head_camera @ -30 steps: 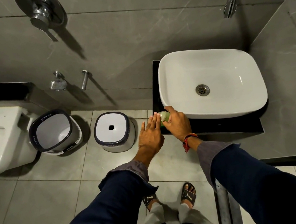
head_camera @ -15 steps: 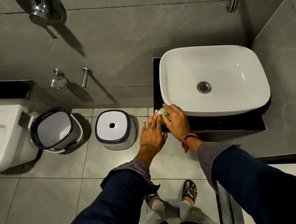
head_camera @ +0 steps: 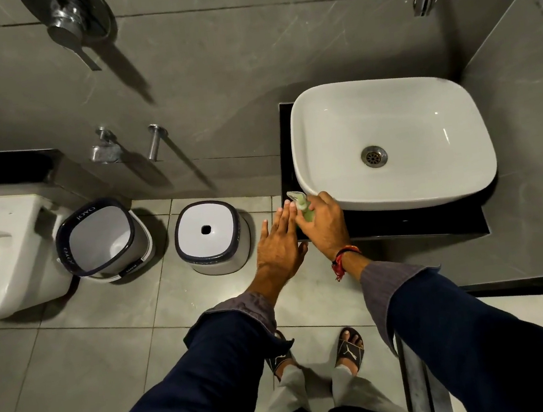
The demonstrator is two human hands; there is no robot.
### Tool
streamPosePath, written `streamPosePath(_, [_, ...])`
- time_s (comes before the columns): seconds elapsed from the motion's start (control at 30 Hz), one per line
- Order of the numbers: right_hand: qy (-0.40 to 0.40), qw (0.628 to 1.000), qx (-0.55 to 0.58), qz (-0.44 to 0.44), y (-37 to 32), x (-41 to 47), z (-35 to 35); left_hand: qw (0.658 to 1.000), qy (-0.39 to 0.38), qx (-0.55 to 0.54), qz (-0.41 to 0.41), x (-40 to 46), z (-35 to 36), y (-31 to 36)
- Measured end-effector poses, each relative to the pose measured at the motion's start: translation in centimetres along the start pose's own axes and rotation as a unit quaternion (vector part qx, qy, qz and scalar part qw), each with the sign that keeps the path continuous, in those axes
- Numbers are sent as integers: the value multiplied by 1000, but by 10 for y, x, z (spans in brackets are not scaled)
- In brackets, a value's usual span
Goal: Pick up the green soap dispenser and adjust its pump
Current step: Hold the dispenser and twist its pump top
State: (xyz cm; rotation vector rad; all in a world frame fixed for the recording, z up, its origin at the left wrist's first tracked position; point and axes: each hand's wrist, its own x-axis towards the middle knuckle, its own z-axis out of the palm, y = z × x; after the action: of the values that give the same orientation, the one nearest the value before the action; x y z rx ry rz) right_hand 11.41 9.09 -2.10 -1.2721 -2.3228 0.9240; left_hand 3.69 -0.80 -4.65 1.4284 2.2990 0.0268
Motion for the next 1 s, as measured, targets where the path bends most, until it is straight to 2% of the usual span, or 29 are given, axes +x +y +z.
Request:
streamPosePath(0.13, [23, 998, -20, 51, -2, 3, 0, 1000, 2, -5, 0, -1, -2, 1])
streamPosePath(0.33, [5, 1000, 6, 3, -3, -4, 0, 1000, 1, 8, 2, -1, -2, 1])
streamPosePath(0.5, [35, 998, 28, 41, -3, -2, 1, 1000, -1, 11, -1, 0, -3, 1])
streamPosePath(0.67, [11, 1000, 18, 18, 1, -13, 5, 1000, -6, 19, 0, -1, -4, 3])
streamPosePath(0.83, [45, 998, 34, 39, -4, -9, 5, 1000, -11, 13, -2, -1, -8, 3])
streamPosePath(1.0, [17, 999, 16, 39, -5, -11, 6, 1000, -13, 17, 2, -2, -9, 4])
